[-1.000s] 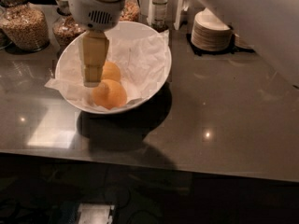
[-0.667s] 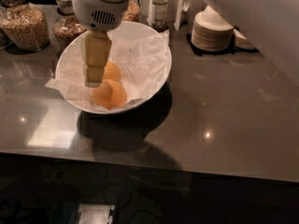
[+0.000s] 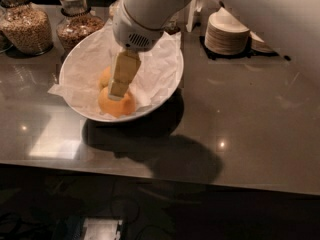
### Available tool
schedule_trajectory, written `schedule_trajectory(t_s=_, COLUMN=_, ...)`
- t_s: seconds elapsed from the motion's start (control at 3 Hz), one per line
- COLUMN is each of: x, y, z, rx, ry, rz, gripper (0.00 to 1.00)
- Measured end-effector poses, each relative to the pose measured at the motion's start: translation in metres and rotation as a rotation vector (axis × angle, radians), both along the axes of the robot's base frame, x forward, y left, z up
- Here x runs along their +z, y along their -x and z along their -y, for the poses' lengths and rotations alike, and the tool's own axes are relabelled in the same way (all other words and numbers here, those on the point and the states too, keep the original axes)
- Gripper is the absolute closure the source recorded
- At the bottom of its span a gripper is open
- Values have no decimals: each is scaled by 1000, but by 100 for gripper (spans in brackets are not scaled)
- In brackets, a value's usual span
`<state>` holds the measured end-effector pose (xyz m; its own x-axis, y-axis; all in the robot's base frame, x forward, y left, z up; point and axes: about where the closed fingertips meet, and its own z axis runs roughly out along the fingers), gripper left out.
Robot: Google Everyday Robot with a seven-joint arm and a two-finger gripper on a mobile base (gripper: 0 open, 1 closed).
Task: Pick orange from white bowl
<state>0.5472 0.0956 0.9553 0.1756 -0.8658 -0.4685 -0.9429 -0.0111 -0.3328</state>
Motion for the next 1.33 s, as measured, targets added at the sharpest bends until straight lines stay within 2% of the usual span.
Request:
schedule_trajectory(t_s=0.33, x=-10, y=-18, z=5, rx=-35, ry=-27, rz=2, gripper=0)
schedule_trajectory(t_s=0.67, x=5, y=-14, z=-6, rx=-7, ry=-22, rz=55, gripper=0)
schedule_trajectory(t_s=1.0, x=5, y=-14, z=-6, rx=-7, ry=-22, rz=55, gripper=0)
schedule_trajectory(t_s=1.33, x=-24, y=-8, z=-1, rx=-2, ry=-11, rz=-4, gripper=0)
